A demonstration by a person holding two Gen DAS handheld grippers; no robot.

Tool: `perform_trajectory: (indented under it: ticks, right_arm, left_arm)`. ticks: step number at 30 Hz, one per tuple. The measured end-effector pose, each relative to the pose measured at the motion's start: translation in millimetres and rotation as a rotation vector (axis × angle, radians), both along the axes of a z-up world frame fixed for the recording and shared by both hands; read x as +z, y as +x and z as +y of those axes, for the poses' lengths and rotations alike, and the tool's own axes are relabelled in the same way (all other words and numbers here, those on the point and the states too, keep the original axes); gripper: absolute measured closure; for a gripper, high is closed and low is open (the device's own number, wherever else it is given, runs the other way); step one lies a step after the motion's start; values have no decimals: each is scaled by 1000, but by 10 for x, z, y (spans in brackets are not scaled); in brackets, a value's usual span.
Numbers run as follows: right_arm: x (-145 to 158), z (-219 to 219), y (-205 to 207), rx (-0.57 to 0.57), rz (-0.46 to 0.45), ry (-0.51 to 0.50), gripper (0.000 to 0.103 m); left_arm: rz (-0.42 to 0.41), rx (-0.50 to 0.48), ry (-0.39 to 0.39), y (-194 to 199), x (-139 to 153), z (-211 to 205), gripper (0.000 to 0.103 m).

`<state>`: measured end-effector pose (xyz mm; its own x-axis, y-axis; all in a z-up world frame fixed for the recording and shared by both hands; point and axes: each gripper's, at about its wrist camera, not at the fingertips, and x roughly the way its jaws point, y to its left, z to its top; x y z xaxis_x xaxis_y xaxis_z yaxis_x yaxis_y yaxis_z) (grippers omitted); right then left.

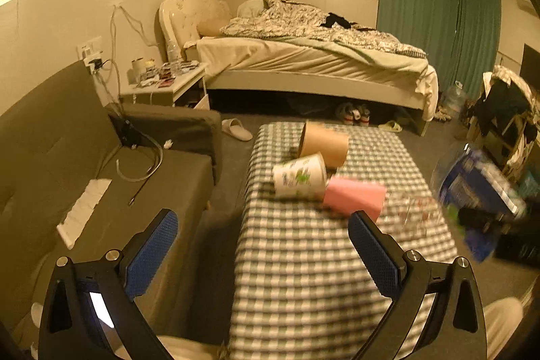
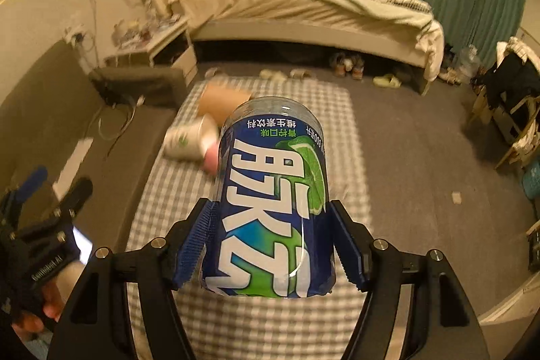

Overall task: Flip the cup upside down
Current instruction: 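Lift the bottle with the right gripper and tilt it cap-up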

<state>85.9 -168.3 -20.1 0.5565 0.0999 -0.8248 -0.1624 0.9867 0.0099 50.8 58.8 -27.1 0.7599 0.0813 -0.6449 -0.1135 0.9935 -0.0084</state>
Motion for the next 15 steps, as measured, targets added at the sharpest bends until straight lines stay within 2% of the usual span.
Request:
perform_trajectory:
  ticks: [8, 12, 15]
  right_arm:
    - [-819, 300, -368, 15, 120, -27, 34]
    - [-1036, 333, -345, 0, 113, -55, 34]
    - [-1139, 337, -329, -8, 110, -63, 34]
  left_arm:
    - [31, 15, -32, -338, -381, 121, 0]
    - [55, 4, 1, -331, -535, 81, 0]
    - [73, 6, -16, -313, -619, 86, 0]
